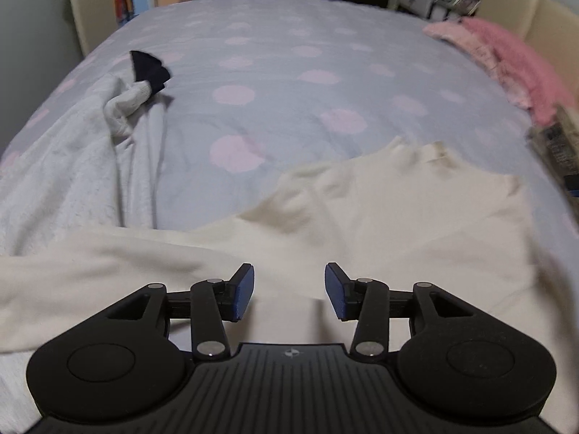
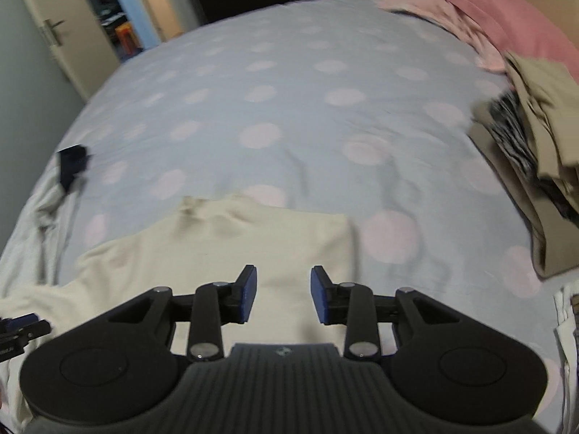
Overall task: Fold clothes
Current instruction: 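Lay the held sleeve across the sweater body with the right tool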
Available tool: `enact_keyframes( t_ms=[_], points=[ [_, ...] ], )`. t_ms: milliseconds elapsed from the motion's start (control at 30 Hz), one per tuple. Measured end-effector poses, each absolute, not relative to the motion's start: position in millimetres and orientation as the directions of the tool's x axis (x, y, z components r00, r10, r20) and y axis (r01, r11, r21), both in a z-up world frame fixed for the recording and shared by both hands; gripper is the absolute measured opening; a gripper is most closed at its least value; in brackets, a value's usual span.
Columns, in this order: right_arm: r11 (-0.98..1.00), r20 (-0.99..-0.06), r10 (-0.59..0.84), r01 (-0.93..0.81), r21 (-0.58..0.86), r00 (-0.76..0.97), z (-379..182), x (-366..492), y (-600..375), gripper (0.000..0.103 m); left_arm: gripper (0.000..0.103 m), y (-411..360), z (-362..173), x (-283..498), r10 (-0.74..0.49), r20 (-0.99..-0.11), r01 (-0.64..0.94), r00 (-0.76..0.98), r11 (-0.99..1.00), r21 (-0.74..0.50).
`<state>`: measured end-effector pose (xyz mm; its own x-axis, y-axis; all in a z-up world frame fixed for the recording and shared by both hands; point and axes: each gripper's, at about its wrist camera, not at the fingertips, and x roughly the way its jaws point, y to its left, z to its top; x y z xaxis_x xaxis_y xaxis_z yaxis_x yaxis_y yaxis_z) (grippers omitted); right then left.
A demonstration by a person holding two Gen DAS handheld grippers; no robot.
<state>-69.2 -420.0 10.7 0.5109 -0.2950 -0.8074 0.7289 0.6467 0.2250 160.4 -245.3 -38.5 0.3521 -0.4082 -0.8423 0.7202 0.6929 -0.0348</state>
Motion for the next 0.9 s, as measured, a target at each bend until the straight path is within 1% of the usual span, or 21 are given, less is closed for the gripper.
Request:
enact_keyframes(
  t_ms=[100,167,333,433,500,533,567,600,633,700,767,900],
  points=[
    [0.604,-0.828,-0.301,0.767,0.219,0.474,-7,-67,-442,0.041,0.041,-242,-58,176,-0.361,-0.870,0.688,0.337,0.725,-0.034],
    [0.585,-0.838,-0.295,0.781,0.221,0.458,-17,-61,-452,0.041,0.041,-240,-66,182,-0.342,-0.879,0.676,0.332,0.736,-0.031],
    [0.563,-0.857,-0.266,0.793,0.233,0.441,-35,-35,-467,0.043,0.041,-235,-74,189,-0.336,-0.888,0.668,0.313,0.743,-0.045],
    [0.559,-0.882,-0.274,0.810,0.179,0.384,-46,-12,-467,0.045,0.041,-235,-73,189,-0.341,-0.887,0.674,0.311,0.738,-0.047],
    [0.549,-0.901,-0.295,0.828,0.113,0.319,-57,-1,-467,0.044,0.041,-233,-70,191,-0.345,-0.885,0.673,0.313,0.738,-0.050],
    [0.542,-0.908,-0.303,0.836,0.085,0.289,-63,3,-468,0.042,0.041,-232,-69,192,-0.349,-0.883,0.670,0.314,0.740,-0.054],
    [0.536,-0.914,-0.301,0.841,0.074,0.273,-66,4,-468,0.037,0.041,-232,-67,194,-0.356,-0.880,0.667,0.315,0.743,-0.061],
    [0.533,-0.918,-0.297,0.843,0.071,0.265,-68,4,-469,0.020,0.041,-231,-64,195,-0.363,-0.876,0.661,0.317,0.747,-0.070],
    [0.530,-0.921,-0.294,0.845,0.067,0.257,-68,3,-470,0.010,0.041,-229,-62,197,-0.372,-0.872,0.655,0.318,0.751,-0.081],
    [0.517,-0.919,-0.297,0.853,0.073,0.259,-63,-2,-472,0.007,0.041,-228,-57,200,-0.388,-0.867,0.644,0.314,0.758,-0.106],
    [0.496,-0.915,-0.305,0.864,0.085,0.264,-56,-10,-476,0.006,0.041,-228,-54,201,-0.397,-0.863,0.635,0.313,0.763,-0.121],
    [0.373,-0.909,-0.329,0.919,0.125,0.257,-50,-36,-505,0.006,0.041,-232,-50,199,-0.409,-0.856,0.638,0.315,0.760,-0.128]
  ],
)
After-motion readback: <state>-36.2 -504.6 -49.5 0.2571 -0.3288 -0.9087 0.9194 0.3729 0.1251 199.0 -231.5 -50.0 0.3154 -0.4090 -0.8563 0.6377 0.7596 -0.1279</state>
